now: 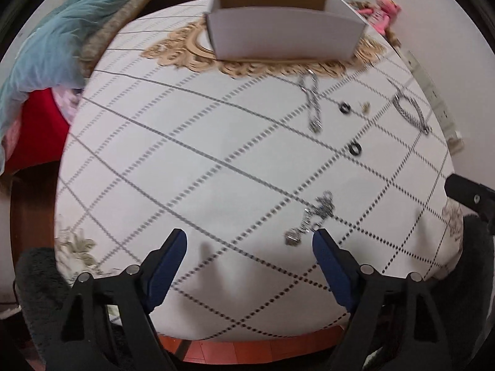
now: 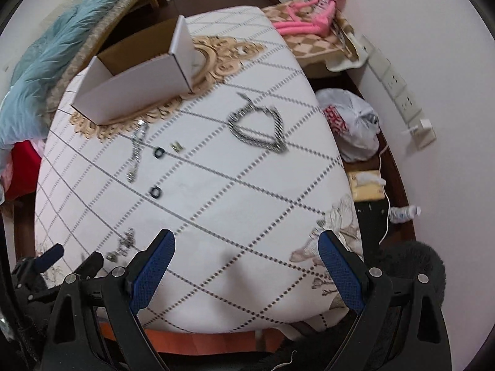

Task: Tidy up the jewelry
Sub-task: 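Grasp a small silver earring with the left gripper while the right gripper grasps a black ring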

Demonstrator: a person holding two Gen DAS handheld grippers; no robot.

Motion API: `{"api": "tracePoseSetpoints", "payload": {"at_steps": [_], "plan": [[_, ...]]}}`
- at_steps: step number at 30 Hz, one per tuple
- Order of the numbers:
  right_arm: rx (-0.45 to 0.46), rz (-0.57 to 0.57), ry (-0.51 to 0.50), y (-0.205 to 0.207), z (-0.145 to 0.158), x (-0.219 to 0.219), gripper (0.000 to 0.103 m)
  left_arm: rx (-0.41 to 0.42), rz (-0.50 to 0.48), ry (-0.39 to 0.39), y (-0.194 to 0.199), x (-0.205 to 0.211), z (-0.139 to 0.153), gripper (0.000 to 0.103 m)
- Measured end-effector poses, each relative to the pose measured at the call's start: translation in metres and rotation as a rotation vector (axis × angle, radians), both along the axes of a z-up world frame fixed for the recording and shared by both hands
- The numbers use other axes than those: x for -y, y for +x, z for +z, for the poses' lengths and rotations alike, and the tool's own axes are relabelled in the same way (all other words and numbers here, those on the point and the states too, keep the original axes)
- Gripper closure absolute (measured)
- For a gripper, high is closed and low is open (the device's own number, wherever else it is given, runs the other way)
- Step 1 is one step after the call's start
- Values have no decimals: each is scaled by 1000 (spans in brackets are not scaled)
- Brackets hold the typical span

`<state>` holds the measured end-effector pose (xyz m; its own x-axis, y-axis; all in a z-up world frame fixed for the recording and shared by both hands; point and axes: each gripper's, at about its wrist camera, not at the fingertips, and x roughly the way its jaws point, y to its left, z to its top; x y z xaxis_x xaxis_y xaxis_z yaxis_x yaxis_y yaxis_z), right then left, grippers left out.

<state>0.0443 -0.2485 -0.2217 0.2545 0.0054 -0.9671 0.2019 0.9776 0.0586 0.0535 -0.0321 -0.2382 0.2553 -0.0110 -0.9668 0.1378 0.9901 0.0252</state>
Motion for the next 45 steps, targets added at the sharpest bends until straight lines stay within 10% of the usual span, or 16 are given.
{"api": "tracePoseSetpoints", "payload": {"at_steps": [11,28,36,45], "plan": [[-7,-21,9,0,-8,10,8,37,-81,-31,-12,24,-12,94],[25,159,90,42,-37,-72,36,100,85,-58,21,-54,23,94],[64,242,-28,47,-49,-100,92,87,97,-71,24,-59,23,94],[86,215,59,47,-26,-87,103,118,68,-157,34,-47,62,94]]}}
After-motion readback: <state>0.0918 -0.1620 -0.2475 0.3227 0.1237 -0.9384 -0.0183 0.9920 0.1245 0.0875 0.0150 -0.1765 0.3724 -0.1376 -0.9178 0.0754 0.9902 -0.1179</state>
